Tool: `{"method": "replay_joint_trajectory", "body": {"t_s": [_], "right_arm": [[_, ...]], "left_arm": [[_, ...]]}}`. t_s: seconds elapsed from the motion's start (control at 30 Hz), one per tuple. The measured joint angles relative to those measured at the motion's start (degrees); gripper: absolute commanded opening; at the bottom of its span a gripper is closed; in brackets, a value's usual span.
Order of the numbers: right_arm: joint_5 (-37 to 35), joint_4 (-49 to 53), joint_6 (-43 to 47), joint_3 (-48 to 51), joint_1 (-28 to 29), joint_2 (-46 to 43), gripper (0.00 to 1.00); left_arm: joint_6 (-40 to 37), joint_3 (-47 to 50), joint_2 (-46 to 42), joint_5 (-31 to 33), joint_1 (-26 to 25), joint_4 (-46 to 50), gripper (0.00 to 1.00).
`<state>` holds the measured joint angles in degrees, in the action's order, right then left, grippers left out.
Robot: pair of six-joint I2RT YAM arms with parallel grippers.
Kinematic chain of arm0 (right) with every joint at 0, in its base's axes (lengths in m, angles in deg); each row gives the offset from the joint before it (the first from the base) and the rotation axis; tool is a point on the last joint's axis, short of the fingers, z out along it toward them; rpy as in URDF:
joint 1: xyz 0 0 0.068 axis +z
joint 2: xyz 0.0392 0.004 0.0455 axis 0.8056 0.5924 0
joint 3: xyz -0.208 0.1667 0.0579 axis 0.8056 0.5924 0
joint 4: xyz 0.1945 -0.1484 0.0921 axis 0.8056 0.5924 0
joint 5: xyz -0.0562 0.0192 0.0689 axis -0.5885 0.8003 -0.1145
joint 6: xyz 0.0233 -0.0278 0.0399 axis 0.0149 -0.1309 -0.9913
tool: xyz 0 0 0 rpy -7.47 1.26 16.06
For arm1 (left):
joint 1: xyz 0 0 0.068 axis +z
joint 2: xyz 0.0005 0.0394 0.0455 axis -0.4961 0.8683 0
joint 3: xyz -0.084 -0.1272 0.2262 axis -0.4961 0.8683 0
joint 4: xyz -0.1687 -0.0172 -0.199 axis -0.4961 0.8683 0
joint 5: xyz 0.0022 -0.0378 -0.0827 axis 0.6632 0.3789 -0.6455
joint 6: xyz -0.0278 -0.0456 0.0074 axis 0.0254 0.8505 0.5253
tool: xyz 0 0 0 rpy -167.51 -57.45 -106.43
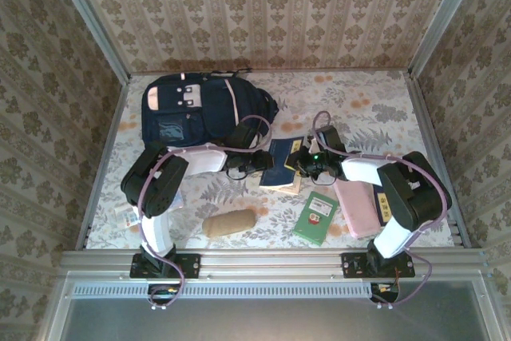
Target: Pack books, pencil case, and school supplies into a backpack
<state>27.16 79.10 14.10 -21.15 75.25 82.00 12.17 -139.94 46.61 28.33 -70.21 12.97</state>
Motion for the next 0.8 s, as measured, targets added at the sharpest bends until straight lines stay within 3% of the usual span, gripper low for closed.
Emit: {"method": "replay_joint_trajectory", "body": {"t_s": [0.17, 0.47, 0.6, 0.8], "right_arm": [[-1.2, 3.9, 3.1, 0.0, -0.1, -3.9, 0.0], [-1.1, 7.5, 10.7, -0.2, -0.3, -18.2, 0.0], [1.8, 6.8, 13.4, -0.4, -0.3, -24.7, 0.0], [8.6, 3.7, 14.2, -0.4, -0.3, -30.7, 0.0]], "left_arm": [[-0.4, 2.8, -3.3, -2.3, 0.1, 0.1, 0.46], [-2.8, 3.2, -17.8, -5.2, 4.2, 3.3, 0.58], [-3.3, 3.2, -21.9, -8.3, 6.7, 3.3, 0.66], [-3.4, 2.6, -23.7, -15.4, 8.7, 2.3, 0.68]]}}
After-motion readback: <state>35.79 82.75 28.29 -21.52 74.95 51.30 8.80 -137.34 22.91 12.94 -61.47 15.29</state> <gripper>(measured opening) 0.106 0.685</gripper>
